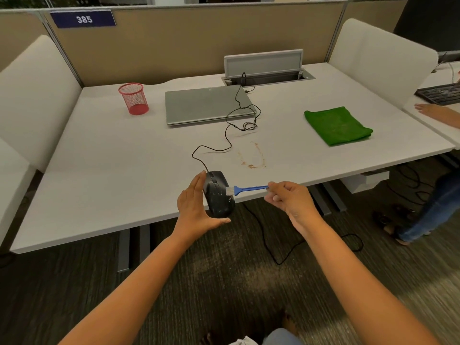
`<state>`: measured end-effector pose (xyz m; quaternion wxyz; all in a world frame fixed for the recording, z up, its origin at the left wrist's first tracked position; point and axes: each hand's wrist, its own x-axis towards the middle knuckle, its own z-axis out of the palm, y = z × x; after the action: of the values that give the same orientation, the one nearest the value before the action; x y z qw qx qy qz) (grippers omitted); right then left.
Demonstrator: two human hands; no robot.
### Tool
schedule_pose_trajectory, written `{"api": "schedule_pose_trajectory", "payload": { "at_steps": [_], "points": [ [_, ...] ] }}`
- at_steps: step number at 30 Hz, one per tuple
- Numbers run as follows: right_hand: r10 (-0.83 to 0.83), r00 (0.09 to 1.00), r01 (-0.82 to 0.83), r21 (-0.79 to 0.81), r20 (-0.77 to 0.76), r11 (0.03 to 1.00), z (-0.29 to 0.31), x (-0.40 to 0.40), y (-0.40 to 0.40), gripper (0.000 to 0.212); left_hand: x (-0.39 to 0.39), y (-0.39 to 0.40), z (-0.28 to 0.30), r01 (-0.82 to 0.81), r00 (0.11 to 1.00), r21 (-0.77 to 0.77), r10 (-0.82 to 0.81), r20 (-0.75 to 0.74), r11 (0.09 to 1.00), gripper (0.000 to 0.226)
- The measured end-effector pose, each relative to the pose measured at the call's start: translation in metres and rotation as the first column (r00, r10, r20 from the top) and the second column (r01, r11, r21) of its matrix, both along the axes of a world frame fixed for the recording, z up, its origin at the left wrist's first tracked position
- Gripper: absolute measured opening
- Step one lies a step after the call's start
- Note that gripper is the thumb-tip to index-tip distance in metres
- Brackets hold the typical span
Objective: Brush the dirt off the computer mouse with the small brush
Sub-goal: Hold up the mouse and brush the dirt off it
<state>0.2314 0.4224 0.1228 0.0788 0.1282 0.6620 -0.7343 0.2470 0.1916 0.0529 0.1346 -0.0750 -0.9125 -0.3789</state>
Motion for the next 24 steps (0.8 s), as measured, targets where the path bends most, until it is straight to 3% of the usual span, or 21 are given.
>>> {"api": "schedule_pose_trajectory", "payload": {
  "at_steps": [2, 9, 14, 21, 24],
  "points": [
    [0.040, 0.995, -0.030, -0.119, 0.087, 0.992, 0.000, 0.002, -0.004, 0.017, 0.003, 0.000, -0.001, 0.003, 1.000, -0.003, -0.003, 0.001, 1.000, 0.121],
    [-0.008, 0.995, 0.009, -0.009, 0.102, 1.000, -0.008, 0.003, 0.001, 0.019, 0.004, 0.001, 0.002, -0.001, 1.000, -0.011, 0.001, 0.004, 1.000, 0.121],
    [0.004, 0.999, -0.001, -0.059, 0.051, 0.998, -0.003, -0.009, -0.005, 0.021, 0.006, 0.001, 0.004, 0.012, 1.000, -0.024, -0.013, -0.020, 1.000, 0.120],
    [0.068, 0.996, -0.060, 0.135, -0.061, 0.989, -0.001, -0.010, -0.007, 0.027, 0.004, -0.001, 0.009, 0.008, 1.000, -0.025, -0.009, -0.023, 1.000, 0.120],
    [0.042, 0.996, -0.031, 0.131, -0.083, 0.991, -0.001, -0.009, -0.004, 0.032, 0.005, -0.003, 0.009, -0.006, 1.000, -0.019, 0.006, -0.018, 1.000, 0.121]
  ]
}}
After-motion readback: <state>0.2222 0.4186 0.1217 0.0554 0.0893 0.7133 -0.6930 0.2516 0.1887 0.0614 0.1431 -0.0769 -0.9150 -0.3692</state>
